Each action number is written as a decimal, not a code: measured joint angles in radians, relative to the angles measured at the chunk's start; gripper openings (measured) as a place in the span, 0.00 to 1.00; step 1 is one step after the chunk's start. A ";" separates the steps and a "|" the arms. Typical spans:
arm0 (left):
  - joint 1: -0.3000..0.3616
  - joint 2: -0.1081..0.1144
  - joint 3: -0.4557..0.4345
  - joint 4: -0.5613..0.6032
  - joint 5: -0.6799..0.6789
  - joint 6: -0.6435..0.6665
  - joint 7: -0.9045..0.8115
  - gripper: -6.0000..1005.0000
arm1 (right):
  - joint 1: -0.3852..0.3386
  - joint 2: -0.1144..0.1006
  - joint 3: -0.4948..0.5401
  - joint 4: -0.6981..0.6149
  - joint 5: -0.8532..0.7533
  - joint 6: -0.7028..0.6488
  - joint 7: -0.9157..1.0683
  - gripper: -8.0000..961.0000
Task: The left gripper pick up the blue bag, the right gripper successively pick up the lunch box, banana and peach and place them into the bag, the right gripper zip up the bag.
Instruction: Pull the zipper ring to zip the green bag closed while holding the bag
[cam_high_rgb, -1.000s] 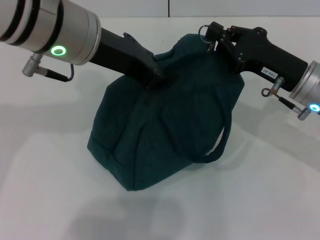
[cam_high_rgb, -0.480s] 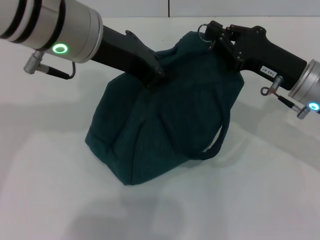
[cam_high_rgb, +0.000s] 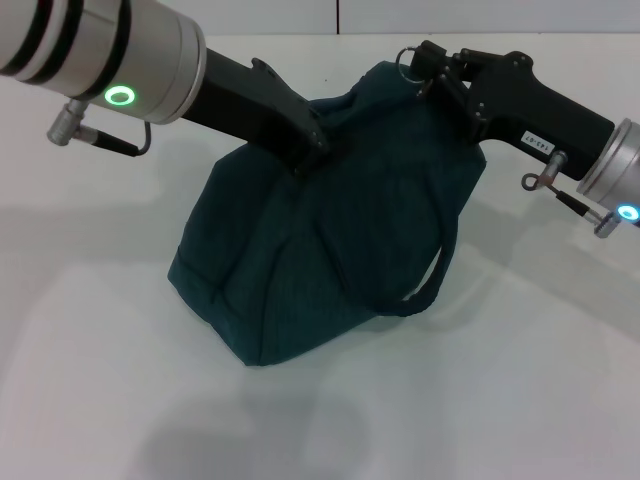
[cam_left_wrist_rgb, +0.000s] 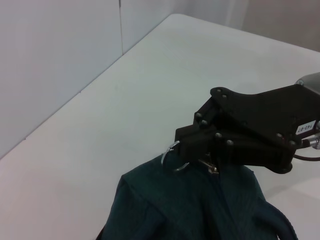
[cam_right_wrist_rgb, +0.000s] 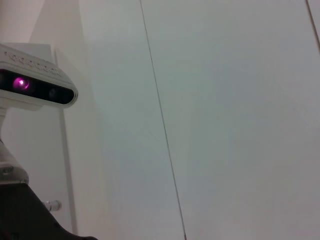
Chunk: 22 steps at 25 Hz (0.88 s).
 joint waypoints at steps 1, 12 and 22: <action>0.000 0.000 0.000 0.000 0.000 0.000 0.000 0.09 | 0.000 0.000 0.000 0.000 0.002 0.000 0.000 0.09; 0.002 -0.002 -0.020 0.008 -0.026 0.000 0.020 0.08 | -0.012 -0.001 0.000 0.103 0.156 0.073 0.056 0.10; 0.003 -0.004 -0.053 -0.001 -0.103 -0.018 0.066 0.08 | -0.005 -0.002 -0.007 0.137 0.170 0.183 0.104 0.11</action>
